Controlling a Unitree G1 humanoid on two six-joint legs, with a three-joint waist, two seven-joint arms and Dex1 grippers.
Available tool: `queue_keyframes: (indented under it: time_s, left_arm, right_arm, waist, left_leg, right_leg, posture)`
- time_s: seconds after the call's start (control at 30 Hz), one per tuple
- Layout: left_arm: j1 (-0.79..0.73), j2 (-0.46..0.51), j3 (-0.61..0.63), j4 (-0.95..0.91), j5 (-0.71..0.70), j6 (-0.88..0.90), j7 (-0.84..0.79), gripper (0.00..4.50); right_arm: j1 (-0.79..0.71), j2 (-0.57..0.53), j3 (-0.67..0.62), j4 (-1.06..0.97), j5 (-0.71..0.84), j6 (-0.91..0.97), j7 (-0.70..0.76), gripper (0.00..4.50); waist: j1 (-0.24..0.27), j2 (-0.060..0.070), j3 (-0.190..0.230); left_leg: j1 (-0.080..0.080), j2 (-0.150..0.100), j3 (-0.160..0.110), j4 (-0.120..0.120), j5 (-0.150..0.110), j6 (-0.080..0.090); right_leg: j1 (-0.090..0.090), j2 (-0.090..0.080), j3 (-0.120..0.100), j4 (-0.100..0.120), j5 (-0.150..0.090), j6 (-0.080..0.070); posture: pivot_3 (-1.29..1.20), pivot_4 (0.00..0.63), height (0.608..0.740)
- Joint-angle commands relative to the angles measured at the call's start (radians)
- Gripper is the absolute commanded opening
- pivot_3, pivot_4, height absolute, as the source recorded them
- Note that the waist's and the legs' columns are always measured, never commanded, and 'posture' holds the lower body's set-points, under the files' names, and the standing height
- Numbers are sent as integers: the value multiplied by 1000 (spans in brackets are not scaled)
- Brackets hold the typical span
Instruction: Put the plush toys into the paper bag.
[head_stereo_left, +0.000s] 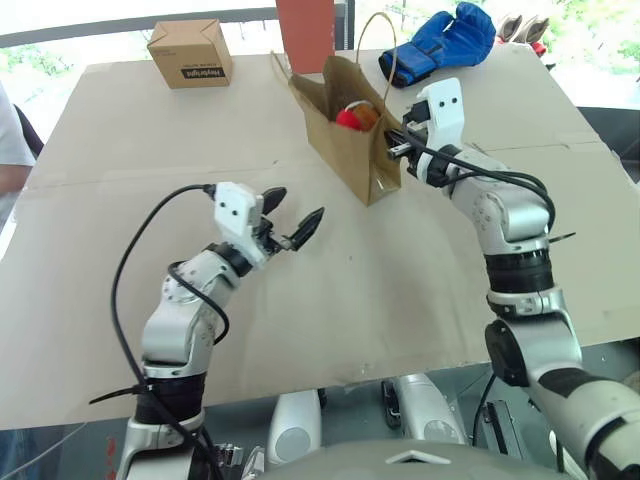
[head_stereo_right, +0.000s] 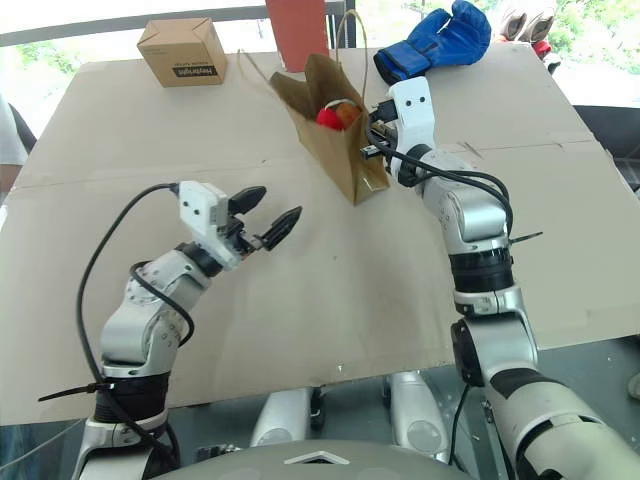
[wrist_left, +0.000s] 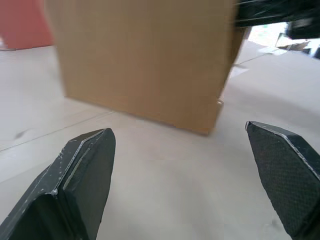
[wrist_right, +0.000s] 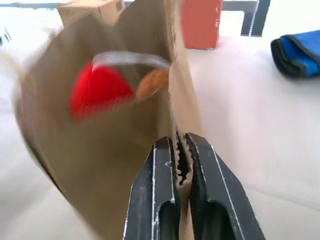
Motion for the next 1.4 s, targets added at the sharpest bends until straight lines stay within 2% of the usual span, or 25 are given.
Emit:
queue_keyframes:
  time_s: [0.03,0.2,0.33,0.43,0.53,0.57,0.63,0.73,0.83,0.87,0.97,1.07,1.13,1.27,1.4]
  left_arm:
    - [8,-1,10,-11,-16,-30,-10,4500]
    - [17,21,16,21,-34,-36,-58,4500]
    - [15,29,1,21,-35,-27,-82,4500]
    - [3,79,7,26,-53,-3,-136,4500]
    - [-32,95,-15,28,-68,30,-149,4500]
    - [-39,91,-24,25,-67,40,-144,4500]
    - [-54,91,-45,26,-57,53,-147,4500]
    - [-91,63,-62,19,-65,87,-117,4500]
    - [-118,34,-81,10,-50,108,-77,4500]
    - [-121,23,-85,6,-47,111,-63,4500]
    - [-110,-6,-95,-25,-48,116,-24,4500]
    - [-95,-25,-97,-58,-54,124,4,4500]
    - [-88,-46,-105,-69,-39,119,35,4500]
    - [-74,-64,-111,-77,-2,107,89,4500]
    - [-77,-84,-129,-87,57,92,154,4500]
  right_arm:
    - [2,79,-32,-202,34,157,-122,36]
    - [36,224,-12,-335,36,279,-238,36]
    - [87,237,-26,-397,41,334,-266,36]
    - [139,282,-17,-472,68,415,-287,36]
    - [177,279,-14,-541,123,479,-254,835]
    - [183,261,-12,-555,130,486,-244,1239]
    - [188,239,-20,-596,171,510,-205,2301]
    - [206,113,-35,-666,226,537,-111,3674]
    - [240,-83,-59,-698,271,498,13,3674]
    - [257,-160,-48,-690,258,453,46,3217]
    - [292,-357,24,-589,156,277,110,2288]
    - [260,-425,115,-427,55,75,148,829]
    - [221,-411,169,-282,-4,-82,182,30]
    - [108,-311,233,29,-76,-354,240,30]
    - [-61,-189,207,384,-91,-598,305,30]
  waist:
    - [0,0,0]
    - [-1,0,0]
    - [4,0,0]
    - [-1,-1,0]
    - [-3,0,0]
    - [-3,0,0]
    - [-4,0,0]
    - [-2,-1,0]
    - [3,-1,0]
    - [2,-1,0]
    - [-2,-1,0]
    - [-11,-1,0]
    - [-11,-1,0]
    - [-7,-1,0]
    - [-3,-1,0]
  left_leg:
    - [0,0,0,0,0,0]
    - [0,0,0,0,0,0]
    - [-1,-1,0,1,0,0]
    - [-1,-1,1,1,0,0]
    - [-1,0,0,0,0,0]
    - [-1,0,0,0,0,0]
    - [-1,0,-1,0,0,0]
    - [-1,0,-1,0,0,0]
    - [-1,-1,-1,1,0,0]
    - [-1,-1,-1,1,0,0]
    - [-1,-1,1,1,0,0]
    - [1,-1,1,0,0,0]
    - [2,-1,0,0,0,0]
    - [2,-1,0,0,0,0]
    - [1,-1,1,0,0,0]
  right_leg:
    - [0,0,0,0,0,0]
    - [0,0,0,0,0,0]
    - [0,-2,-1,-1,0,0]
    - [0,-2,0,-1,-1,-1]
    - [0,-1,-1,-1,-1,-1]
    - [0,-1,-1,-1,-1,-1]
    - [0,-1,-1,-1,-1,-1]
    - [0,-1,-1,-1,0,0]
    - [1,-2,-2,-3,-1,-1]
    - [1,-2,-1,-4,-1,-1]
    - [1,-2,0,-4,-1,-2]
    - [1,0,1,-3,-1,-2]
    - [1,1,2,-2,-1,0]
    - [1,2,2,-1,0,0]
    - [1,1,2,-2,0,0]
  posture:
    - [0,150,740]
    - [0,150,740]
    - [0,150,740]
    - [0,150,740]
    - [0,150,740]
    - [0,150,740]
    - [0,150,740]
    - [0,150,740]
    - [0,150,740]
    - [0,150,740]
    - [0,150,740]
    - [0,150,740]
    - [0,150,740]
    - [0,150,740]
    - [0,150,740]
